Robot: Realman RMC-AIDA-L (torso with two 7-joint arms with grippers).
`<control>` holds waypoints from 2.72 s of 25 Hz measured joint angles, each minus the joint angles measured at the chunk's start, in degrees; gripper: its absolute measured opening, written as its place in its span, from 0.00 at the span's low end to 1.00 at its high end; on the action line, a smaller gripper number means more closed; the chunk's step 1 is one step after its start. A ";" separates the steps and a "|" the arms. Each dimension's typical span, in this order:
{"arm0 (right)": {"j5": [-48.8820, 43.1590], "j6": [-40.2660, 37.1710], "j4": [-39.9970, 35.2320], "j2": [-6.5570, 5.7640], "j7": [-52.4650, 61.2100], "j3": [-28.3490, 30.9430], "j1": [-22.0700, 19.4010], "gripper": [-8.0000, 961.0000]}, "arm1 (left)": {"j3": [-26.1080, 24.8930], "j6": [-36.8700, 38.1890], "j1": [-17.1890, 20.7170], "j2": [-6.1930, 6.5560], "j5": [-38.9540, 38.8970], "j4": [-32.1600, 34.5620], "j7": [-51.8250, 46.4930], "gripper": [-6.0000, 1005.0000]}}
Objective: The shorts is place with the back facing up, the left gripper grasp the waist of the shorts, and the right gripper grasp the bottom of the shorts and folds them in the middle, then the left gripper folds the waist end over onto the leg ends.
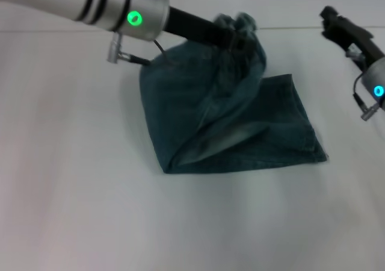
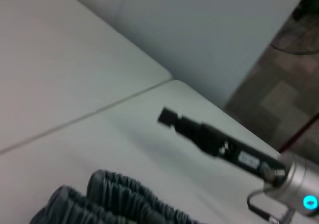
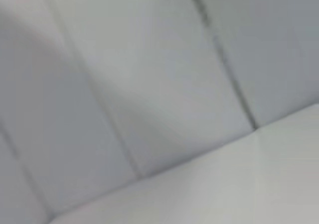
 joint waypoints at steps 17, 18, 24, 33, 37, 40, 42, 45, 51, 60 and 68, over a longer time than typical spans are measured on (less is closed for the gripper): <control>0.89 -8.80 -0.63 -0.12 4.86 -6.49 -2.01 0.13 | 8.90 -6.62 11.86 -0.06 -32.35 -8.07 19.65 0.33; 0.86 -10.73 -1.63 -0.15 6.77 -8.85 -2.08 0.13 | 8.26 -5.30 13.57 -0.02 -35.35 -7.97 22.53 0.36; 0.82 -21.91 -15.58 -0.62 31.25 -25.93 -5.45 0.17 | -1.32 2.61 20.15 0.57 -38.34 -7.84 27.00 0.58; -13.91 -42.31 -38.97 -7.30 47.15 -41.11 -17.89 0.41 | -18.36 20.53 31.59 3.15 -27.79 -7.04 33.81 0.88; -19.83 -45.95 -41.80 -7.84 47.02 -39.45 -20.05 0.69 | -20.37 22.80 32.27 3.23 -21.04 -5.74 34.01 0.93; -23.97 -46.23 -42.31 -7.66 46.95 -37.43 -21.19 0.72 | -21.09 23.11 32.73 3.17 -17.30 -5.25 33.94 0.93; -25.89 -46.08 -42.01 -7.39 46.95 -36.90 -21.34 0.75 | -21.16 23.06 32.81 3.06 -16.48 -5.23 33.91 0.93; -27.80 -45.10 -41.97 -6.79 46.92 -36.82 -21.36 0.78 | -20.99 22.99 32.54 2.89 -15.51 -5.22 33.88 0.93; -28.51 -43.94 -41.88 -6.44 46.30 -36.84 -21.32 0.78 | -20.88 23.12 32.32 2.75 -15.23 -5.44 33.89 0.93; -28.64 -43.30 -41.87 -6.46 46.16 -36.84 -21.29 0.76 | -20.50 23.69 32.19 2.76 -15.13 -5.66 33.75 0.93; -28.71 -43.28 -41.87 -6.48 46.17 -36.94 -21.34 0.76 | -19.08 23.90 32.21 2.76 -14.87 -5.36 33.61 0.93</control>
